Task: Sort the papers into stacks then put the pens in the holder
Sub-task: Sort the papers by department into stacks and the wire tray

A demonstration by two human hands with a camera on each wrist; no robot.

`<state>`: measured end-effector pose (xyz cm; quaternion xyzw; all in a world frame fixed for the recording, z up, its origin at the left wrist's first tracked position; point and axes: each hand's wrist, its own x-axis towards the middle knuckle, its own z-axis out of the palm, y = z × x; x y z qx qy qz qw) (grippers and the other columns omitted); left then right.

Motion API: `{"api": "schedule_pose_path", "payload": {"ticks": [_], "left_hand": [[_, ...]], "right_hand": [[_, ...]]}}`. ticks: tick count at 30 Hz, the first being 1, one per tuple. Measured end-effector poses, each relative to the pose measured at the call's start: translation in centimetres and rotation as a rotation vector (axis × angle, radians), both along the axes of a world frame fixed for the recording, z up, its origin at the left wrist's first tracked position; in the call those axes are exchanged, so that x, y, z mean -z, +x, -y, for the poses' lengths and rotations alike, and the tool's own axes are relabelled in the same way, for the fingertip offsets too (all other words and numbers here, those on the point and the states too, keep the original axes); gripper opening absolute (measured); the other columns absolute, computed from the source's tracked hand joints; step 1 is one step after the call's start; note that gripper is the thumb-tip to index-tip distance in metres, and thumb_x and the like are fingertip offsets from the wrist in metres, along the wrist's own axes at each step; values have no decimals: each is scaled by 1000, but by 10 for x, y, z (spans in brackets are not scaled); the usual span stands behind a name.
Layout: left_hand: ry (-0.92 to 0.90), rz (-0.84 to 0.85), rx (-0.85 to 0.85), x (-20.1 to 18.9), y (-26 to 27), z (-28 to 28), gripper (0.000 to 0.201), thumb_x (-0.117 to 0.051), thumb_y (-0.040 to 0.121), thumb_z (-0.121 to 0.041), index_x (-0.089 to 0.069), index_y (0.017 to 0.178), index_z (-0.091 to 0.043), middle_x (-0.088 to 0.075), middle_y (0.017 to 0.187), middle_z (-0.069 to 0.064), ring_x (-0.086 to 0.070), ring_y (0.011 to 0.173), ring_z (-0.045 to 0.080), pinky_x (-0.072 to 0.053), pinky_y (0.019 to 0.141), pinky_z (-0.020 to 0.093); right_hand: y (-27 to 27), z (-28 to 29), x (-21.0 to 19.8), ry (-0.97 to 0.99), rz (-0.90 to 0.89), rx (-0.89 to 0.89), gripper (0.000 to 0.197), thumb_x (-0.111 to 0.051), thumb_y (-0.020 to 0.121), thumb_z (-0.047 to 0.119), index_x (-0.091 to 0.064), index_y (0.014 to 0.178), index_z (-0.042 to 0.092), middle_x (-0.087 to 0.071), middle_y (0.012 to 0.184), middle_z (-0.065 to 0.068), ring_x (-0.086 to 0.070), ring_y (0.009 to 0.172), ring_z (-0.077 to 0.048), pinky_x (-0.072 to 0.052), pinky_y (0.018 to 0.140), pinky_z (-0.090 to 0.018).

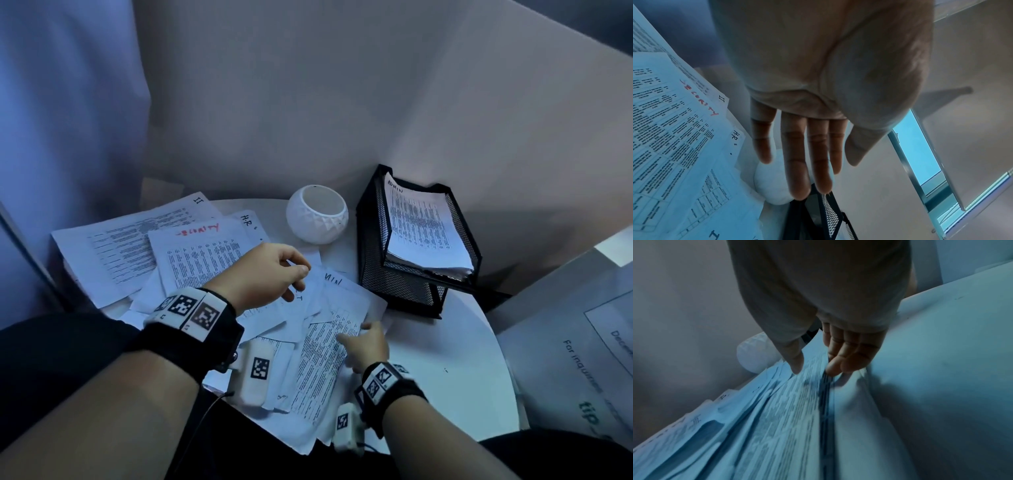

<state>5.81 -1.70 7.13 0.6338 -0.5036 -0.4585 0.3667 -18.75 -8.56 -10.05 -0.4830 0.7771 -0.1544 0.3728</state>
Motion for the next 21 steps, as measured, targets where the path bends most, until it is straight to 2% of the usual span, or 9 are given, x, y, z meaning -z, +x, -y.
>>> {"api": "schedule_pose_path", "payload": {"ticks": [3, 5, 7, 9, 11, 14, 16, 18, 21], "left_hand": [[30, 33, 10, 6, -2, -2, 13, -60, 101, -22, -72, 103, -18, -79, 90, 3, -72, 70, 16, -47, 56, 22], [39, 56, 15, 11, -3, -3, 13, -60, 101, -22, -72, 103, -18, -79, 90, 3, -72, 70, 16, -42, 47, 15], [49, 80, 20, 15, -4, -4, 14, -60, 101, -23, -73, 103, -19, -79, 90, 2, -72, 71, 16, -41, 45, 12], [61, 101, 27, 18, -5, -5, 14, -59, 100, -24, -73, 102, -21, -79, 90, 1, -74, 73, 17, -45, 52, 16], [65, 111, 31, 22, -7, -6, 14, -59, 100, -23, -73, 101, -22, -79, 89, 0, -76, 74, 19, -49, 63, 22], [71, 131, 39, 30, -12, -6, 12, -61, 99, -22, -73, 100, -22, -78, 88, -2, -75, 73, 17, -53, 69, 26], [70, 155, 42, 35, -18, -5, 9, -64, 96, -25, -72, 101, -25, -78, 91, -2, -76, 76, 19, -57, 75, 29], [58, 161, 33, 38, -24, -5, 16, -70, 93, -30, -68, 108, -29, -76, 100, -1, -75, 84, 21, -58, 86, 35], [50, 182, 37, 41, -33, -6, 50, -75, 90, -41, -52, 134, -36, -68, 119, -4, -68, 104, 18, -50, 90, 32]], "right_hand": [[1, -7, 4, -7, 75, 5, 58, -78, 69, 16, -48, 118, 22, -66, 109, -9, -72, 74, -29, -49, 48, -27], [-6, -5, 1, -65, 119, 53, 55, -75, 69, 17, -50, 117, 22, -70, 102, -11, -73, 78, -30, -58, 57, -34], [-16, -4, -11, -148, 99, 56, 43, -73, 72, 20, -59, 112, 19, -73, 92, -8, -72, 78, -27, -63, 70, -44], [-30, -5, -28, -249, 42, 32, 10, -73, 82, 21, -70, 90, 14, -74, 80, -5, -69, 70, -21, -62, 66, -41], [-47, -5, -42, -364, 54, 16, 18, -72, 90, 26, -71, 77, 14, -72, 71, -2, -64, 64, -21, -54, 60, -35], [-74, -6, -60, -501, 186, 94, 21, -68, 96, 19, -65, 77, 10, -61, 65, -3, -50, 58, -20, -41, 55, -29], [-90, -4, -66, -536, 338, 188, 18, -68, 97, 15, -63, 79, 11, -54, 67, -4, -45, 63, -18, -37, 58, -28], [-100, -5, -73, -557, 495, 246, 13, -68, 96, 11, -64, 84, 13, -60, 76, -7, -50, 73, -21, -42, 65, -31], [-99, -11, -84, -536, 744, 296, 11, -64, 96, 2, -64, 90, 11, -67, 91, -12, -61, 84, -23, -54, 70, -31]]}}
